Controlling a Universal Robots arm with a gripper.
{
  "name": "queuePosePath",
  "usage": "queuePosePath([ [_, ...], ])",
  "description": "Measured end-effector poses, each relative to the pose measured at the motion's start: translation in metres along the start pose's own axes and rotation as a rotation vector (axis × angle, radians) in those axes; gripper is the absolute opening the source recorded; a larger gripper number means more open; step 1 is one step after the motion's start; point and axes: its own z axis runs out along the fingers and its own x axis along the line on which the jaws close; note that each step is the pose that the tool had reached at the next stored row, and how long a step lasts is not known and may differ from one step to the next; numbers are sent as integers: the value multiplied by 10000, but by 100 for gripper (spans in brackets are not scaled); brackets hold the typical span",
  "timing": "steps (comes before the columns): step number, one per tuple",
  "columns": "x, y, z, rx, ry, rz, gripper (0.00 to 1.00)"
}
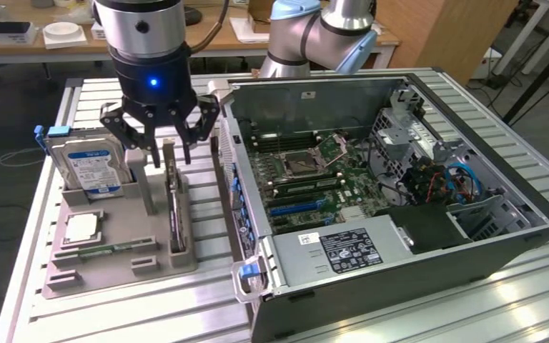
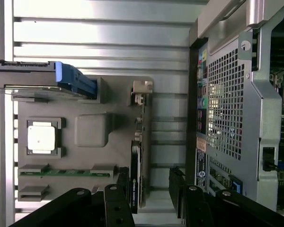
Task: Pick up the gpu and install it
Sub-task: 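Pick up the gpu and move the gpu toward the slot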
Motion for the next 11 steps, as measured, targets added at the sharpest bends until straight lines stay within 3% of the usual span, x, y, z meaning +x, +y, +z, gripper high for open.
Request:
queuePosePath([
  [11, 3, -12, 66, 1, 1, 6, 47],
])
